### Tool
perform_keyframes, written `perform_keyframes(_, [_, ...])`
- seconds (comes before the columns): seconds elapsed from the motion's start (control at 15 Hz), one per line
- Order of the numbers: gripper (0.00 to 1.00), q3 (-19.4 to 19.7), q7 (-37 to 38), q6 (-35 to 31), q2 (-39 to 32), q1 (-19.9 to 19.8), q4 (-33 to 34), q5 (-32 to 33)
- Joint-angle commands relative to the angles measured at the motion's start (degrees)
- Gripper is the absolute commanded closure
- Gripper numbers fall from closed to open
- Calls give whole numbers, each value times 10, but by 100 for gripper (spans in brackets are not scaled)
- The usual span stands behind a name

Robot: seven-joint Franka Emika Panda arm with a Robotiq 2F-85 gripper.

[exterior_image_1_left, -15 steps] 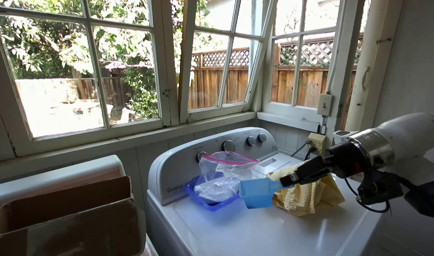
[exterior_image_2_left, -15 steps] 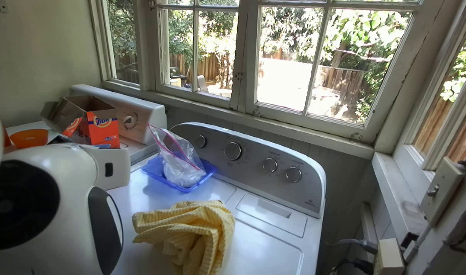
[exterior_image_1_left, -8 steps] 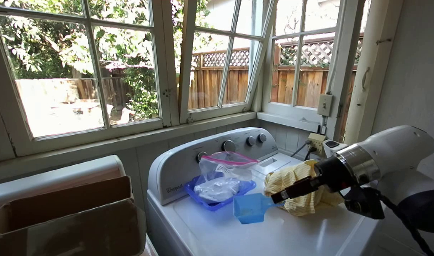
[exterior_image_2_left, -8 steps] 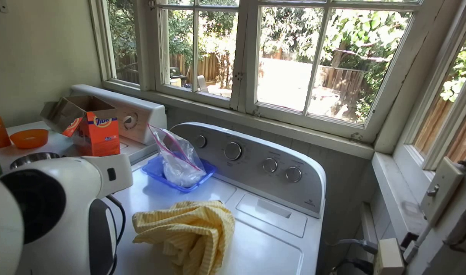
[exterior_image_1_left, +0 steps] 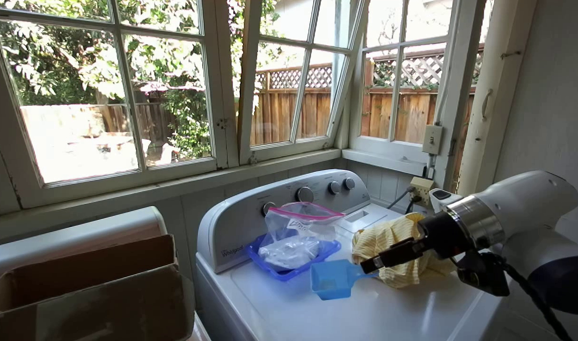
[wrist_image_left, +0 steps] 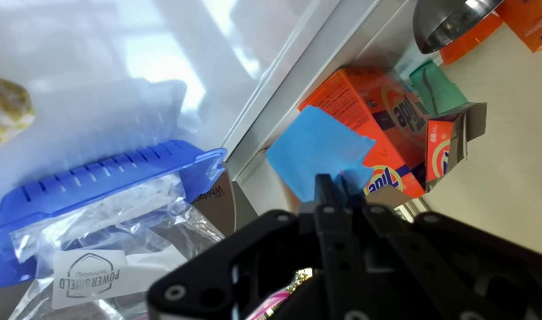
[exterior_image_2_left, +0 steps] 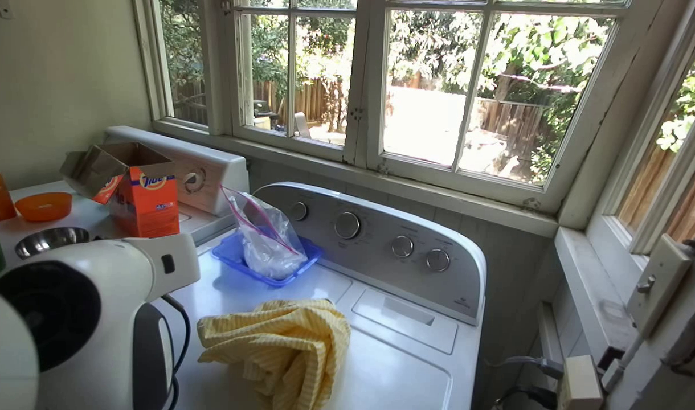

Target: Pick up the spoon and scoop some of the contents in the bag

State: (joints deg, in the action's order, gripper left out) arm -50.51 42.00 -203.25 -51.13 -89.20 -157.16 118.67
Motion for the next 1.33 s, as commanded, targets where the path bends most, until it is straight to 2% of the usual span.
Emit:
perform_keyframes(0.0, [98,31,-31,33,-45,-1,12,2])
perform_keyframes(0.6, [98,86,-37,94,-119,4,28,-5])
perform_keyframes(1.27, [98,102,-31,125,-148,11,39,-3])
